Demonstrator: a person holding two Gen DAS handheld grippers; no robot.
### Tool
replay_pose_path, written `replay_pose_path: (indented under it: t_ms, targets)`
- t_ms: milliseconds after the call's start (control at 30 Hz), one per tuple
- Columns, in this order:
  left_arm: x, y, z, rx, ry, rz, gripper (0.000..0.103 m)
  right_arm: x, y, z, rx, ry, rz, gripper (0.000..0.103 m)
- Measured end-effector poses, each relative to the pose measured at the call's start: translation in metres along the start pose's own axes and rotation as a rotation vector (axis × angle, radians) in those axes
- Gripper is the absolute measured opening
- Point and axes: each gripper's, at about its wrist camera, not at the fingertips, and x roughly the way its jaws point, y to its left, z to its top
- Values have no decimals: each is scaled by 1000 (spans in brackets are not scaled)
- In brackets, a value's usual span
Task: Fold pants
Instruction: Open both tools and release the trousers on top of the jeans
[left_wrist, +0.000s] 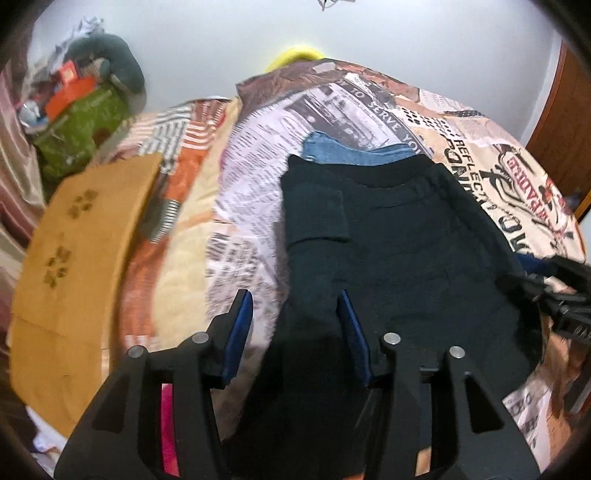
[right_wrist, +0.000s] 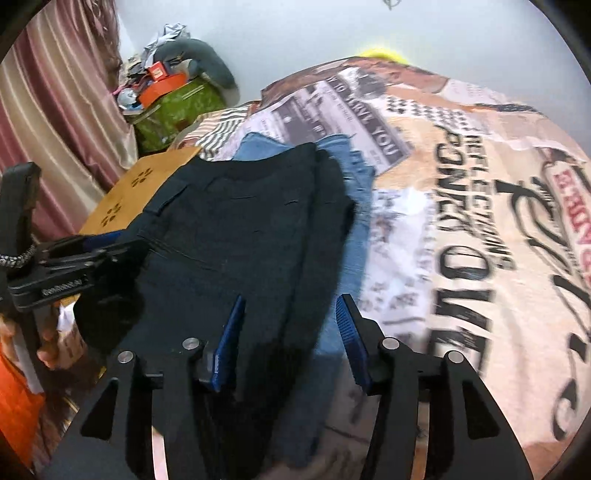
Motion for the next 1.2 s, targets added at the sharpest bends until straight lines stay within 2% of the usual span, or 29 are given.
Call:
replay_pose_path:
  t_ms: [100,300,467,600,667,833,967,1200]
  targets:
    - [-23,6,-3,-6,-14,19,49,-24,1,0,-42,-22,-41,48]
    - [-111,3,-11,-31,-132,3,49,-95,18,3,-107,-126,-90,48]
    - [-208,-22,-17,-10,-280,-11,49,-169,44,5,-129,-239,-103,48]
    - [-284,-48,-31,26,-409,-18,49,-238,70,-3,-140,-371,-78,48]
    - [-324,-63,-42,44,-475,-10,49,-274,86,-11,-154,-443,-68,48]
    - [-395,-87,-77,53,-603,-1,49,-333,117,-36,-188,-570,-37,48]
    - [-438,-99,-110,35,-687,5,49,-371,137,-62,-210,-659,-23,48]
    - [-479,-114,-158,22,-773,21,49,-400,163,-101,-202,-753,-15,48]
